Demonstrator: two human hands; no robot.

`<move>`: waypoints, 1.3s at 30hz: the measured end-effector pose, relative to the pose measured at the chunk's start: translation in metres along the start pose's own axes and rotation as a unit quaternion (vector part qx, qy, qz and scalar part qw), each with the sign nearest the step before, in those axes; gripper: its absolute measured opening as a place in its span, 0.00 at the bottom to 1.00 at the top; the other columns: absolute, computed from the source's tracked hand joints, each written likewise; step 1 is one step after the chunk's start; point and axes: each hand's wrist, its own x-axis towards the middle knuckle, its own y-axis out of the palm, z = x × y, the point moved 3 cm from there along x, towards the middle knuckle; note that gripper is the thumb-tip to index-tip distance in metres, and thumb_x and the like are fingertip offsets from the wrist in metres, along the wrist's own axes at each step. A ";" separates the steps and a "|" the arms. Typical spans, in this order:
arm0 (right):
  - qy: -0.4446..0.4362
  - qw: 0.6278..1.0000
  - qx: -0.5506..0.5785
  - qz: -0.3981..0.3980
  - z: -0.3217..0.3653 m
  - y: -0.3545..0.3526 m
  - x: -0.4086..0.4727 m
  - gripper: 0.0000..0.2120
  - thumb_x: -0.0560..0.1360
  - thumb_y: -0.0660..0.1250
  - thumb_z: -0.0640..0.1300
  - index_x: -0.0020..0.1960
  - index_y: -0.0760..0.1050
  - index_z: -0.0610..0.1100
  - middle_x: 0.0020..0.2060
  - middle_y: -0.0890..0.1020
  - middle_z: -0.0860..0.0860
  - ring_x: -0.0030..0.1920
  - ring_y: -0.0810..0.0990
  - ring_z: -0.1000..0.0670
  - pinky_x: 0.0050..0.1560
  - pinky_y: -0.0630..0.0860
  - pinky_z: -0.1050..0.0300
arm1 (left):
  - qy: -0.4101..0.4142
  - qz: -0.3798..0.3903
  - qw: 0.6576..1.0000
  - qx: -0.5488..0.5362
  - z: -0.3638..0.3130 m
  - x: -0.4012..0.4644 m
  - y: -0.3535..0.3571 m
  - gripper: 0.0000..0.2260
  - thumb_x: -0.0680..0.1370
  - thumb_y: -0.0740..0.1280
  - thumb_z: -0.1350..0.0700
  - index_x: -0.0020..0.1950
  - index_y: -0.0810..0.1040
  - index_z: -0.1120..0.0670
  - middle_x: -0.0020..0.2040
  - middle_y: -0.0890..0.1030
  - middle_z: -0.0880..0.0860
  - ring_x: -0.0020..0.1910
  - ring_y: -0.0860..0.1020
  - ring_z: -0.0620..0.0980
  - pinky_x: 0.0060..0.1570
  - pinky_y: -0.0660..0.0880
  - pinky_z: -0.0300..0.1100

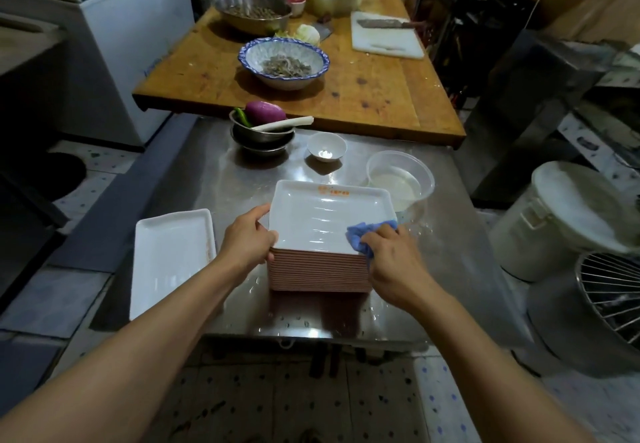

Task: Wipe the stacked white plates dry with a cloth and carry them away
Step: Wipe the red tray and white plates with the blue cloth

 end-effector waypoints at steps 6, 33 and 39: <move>-0.085 0.992 0.092 0.035 0.064 0.009 0.019 0.18 0.72 0.64 0.35 0.60 0.74 0.47 0.58 0.72 0.48 0.57 0.66 0.44 0.57 0.66 0.54 | -0.012 0.033 0.998 -0.049 0.001 -0.001 -0.003 0.24 0.79 0.57 0.65 0.73 0.65 0.47 0.35 0.76 0.53 0.26 0.74 0.46 0.26 0.71 0.37; 0.047 0.994 -0.083 -0.057 -0.023 -0.008 0.067 0.16 0.76 0.64 0.49 0.63 0.73 0.51 0.63 0.72 0.49 0.61 0.67 0.43 0.59 0.61 0.50 | 0.009 -0.033 0.993 0.117 -0.002 0.005 0.003 0.21 0.73 0.62 0.63 0.64 0.68 0.48 0.44 0.80 0.54 0.39 0.81 0.55 0.37 0.78 0.45; 0.001 0.996 -0.087 0.006 -0.023 -0.017 0.030 0.09 0.76 0.63 0.44 0.53 0.77 0.55 0.59 0.76 0.53 0.58 0.69 0.47 0.60 0.60 0.49 | 0.014 -0.049 0.990 0.132 -0.003 0.003 0.005 0.20 0.72 0.61 0.63 0.61 0.69 0.49 0.43 0.81 0.57 0.40 0.81 0.58 0.43 0.79 0.53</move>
